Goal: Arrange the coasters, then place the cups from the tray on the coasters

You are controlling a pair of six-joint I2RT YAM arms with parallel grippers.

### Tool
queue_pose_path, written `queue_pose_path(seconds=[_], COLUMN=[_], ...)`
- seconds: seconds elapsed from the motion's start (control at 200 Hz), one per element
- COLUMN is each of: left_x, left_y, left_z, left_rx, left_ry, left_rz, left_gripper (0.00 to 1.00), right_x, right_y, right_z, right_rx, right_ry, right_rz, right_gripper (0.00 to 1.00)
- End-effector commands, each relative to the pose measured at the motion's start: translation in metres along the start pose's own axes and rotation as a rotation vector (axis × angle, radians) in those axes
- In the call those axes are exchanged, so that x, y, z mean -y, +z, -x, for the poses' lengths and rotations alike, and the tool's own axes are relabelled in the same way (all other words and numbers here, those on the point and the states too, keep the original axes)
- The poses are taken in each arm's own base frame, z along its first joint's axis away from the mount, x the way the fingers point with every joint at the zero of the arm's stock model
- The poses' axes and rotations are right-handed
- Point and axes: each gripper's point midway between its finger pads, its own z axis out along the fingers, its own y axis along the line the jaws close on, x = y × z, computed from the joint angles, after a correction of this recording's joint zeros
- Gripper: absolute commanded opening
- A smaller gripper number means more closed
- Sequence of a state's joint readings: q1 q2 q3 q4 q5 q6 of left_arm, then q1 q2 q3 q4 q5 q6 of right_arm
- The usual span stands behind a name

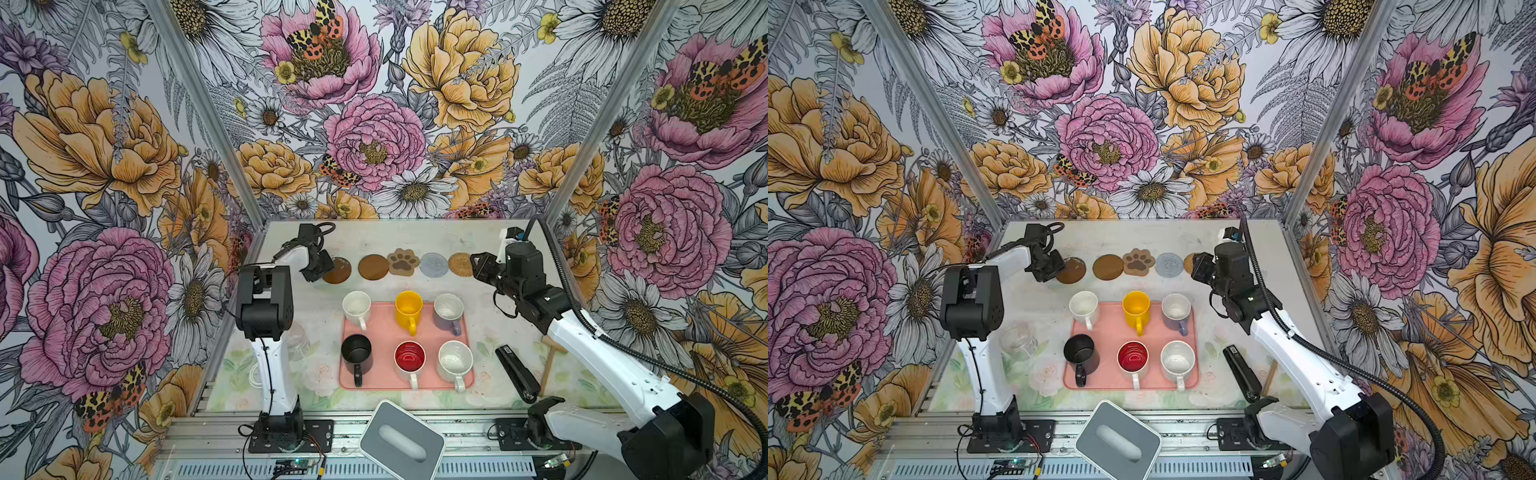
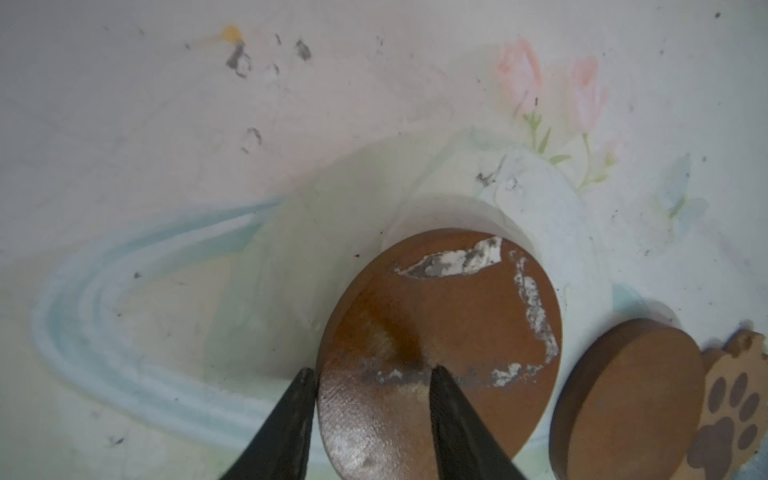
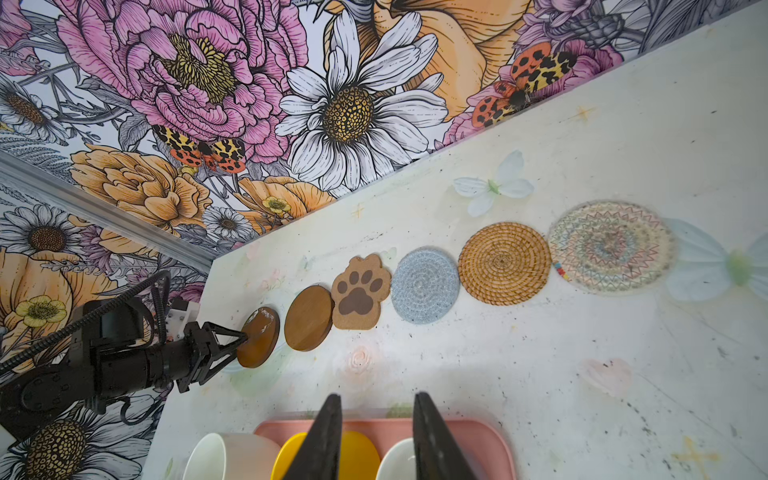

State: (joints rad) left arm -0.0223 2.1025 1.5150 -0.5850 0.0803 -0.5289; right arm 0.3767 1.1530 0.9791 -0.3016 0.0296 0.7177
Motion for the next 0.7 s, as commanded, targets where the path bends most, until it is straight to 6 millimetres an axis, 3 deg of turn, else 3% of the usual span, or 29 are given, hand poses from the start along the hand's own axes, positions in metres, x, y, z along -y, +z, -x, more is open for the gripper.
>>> queue_pose_path(seconds=[0.0,0.696], left_x=[0.014,0.04], left_y=[0.005,0.002], left_z=[0.002,0.007], left_rx=[0.006,0.03], left_ry=[-0.004,0.013], left_rz=[-0.033,-0.066], left_gripper=[0.47,0.47], right_x=[-0.01,-0.009], right_y=[-0.011,-0.017], right_z=[0.014,0.015], right_rx=[0.051,0.066], right_ry=[0.003,0.002], right_rz=[0.028,0.03], right_gripper=[0.32,0.32])
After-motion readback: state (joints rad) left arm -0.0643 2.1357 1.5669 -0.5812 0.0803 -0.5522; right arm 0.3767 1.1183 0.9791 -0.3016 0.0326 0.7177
